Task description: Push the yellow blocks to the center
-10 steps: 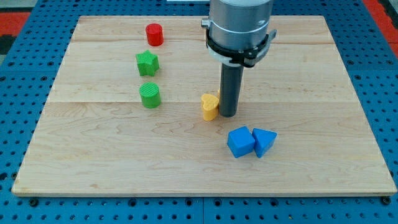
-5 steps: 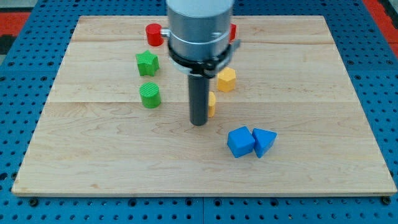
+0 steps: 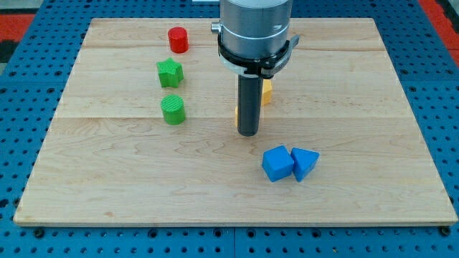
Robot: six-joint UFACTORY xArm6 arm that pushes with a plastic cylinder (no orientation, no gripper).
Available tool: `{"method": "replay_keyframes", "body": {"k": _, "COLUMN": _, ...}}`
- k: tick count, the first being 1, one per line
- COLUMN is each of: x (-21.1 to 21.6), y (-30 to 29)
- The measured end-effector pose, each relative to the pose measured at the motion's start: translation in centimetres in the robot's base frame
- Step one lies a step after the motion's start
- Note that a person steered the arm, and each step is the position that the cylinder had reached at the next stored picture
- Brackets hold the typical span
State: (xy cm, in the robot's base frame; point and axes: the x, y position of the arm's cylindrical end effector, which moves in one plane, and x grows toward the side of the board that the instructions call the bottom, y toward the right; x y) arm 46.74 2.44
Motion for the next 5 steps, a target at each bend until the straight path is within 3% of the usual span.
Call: {"method": "replay_keyframes", "body": {"k": 5, "x": -6.3, "y": -2.4}}
